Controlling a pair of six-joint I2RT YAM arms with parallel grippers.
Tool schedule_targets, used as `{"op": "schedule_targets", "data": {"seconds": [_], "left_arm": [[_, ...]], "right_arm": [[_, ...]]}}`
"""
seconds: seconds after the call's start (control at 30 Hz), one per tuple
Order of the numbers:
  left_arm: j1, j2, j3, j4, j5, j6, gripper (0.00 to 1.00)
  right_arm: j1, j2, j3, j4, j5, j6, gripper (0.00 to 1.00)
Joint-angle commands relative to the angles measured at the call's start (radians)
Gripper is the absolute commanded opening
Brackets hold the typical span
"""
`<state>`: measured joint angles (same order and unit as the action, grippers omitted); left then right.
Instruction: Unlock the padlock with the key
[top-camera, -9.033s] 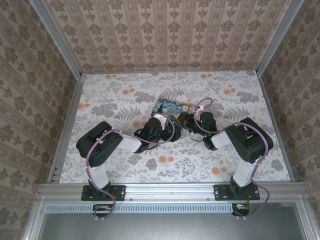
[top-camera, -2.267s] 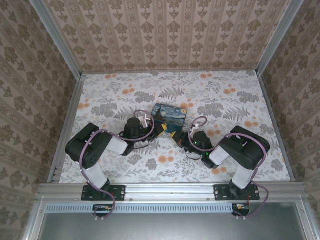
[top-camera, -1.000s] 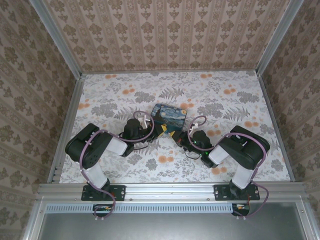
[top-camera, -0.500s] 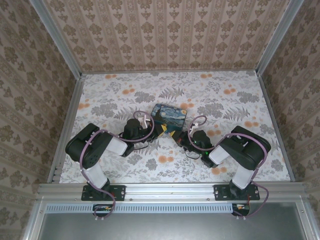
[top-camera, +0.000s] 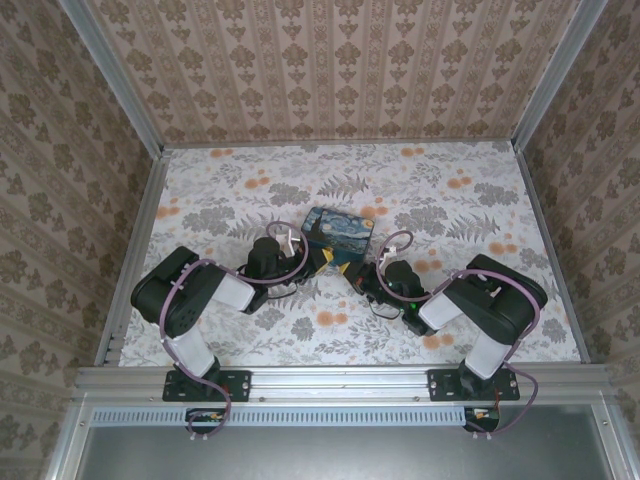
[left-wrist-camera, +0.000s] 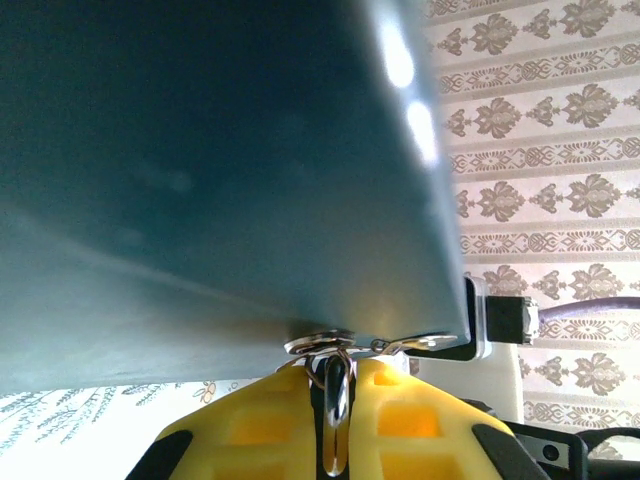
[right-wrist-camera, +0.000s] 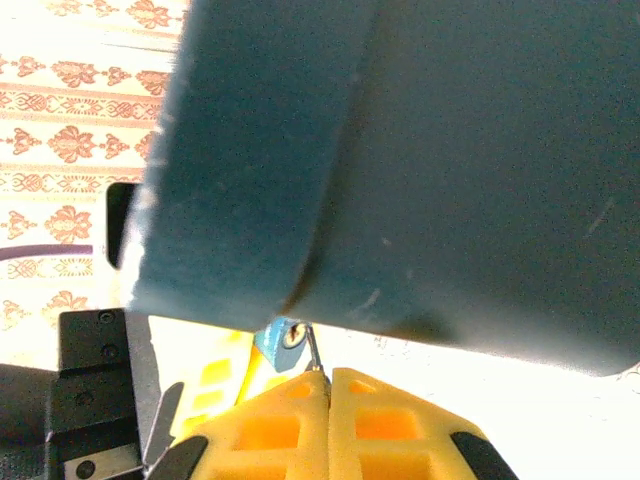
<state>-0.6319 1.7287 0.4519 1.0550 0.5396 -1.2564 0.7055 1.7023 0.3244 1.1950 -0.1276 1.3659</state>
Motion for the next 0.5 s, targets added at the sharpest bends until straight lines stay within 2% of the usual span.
{"op": "schedule_targets", "data": {"seconds": [0.0,0.47], "left_arm": [[0.006,0.014,-0.012,0.033,-0.002,0.03,0.0],[0.002,-0.005,-0.016,0.033,-0.001,0.017,0.0]], "right_arm": [[0.006,-0.035,0.005,0.03,0.016,-0.005,0.0],[0.005,-0.035,0.019,0.008,0.027,-0.024,0.0]]}}
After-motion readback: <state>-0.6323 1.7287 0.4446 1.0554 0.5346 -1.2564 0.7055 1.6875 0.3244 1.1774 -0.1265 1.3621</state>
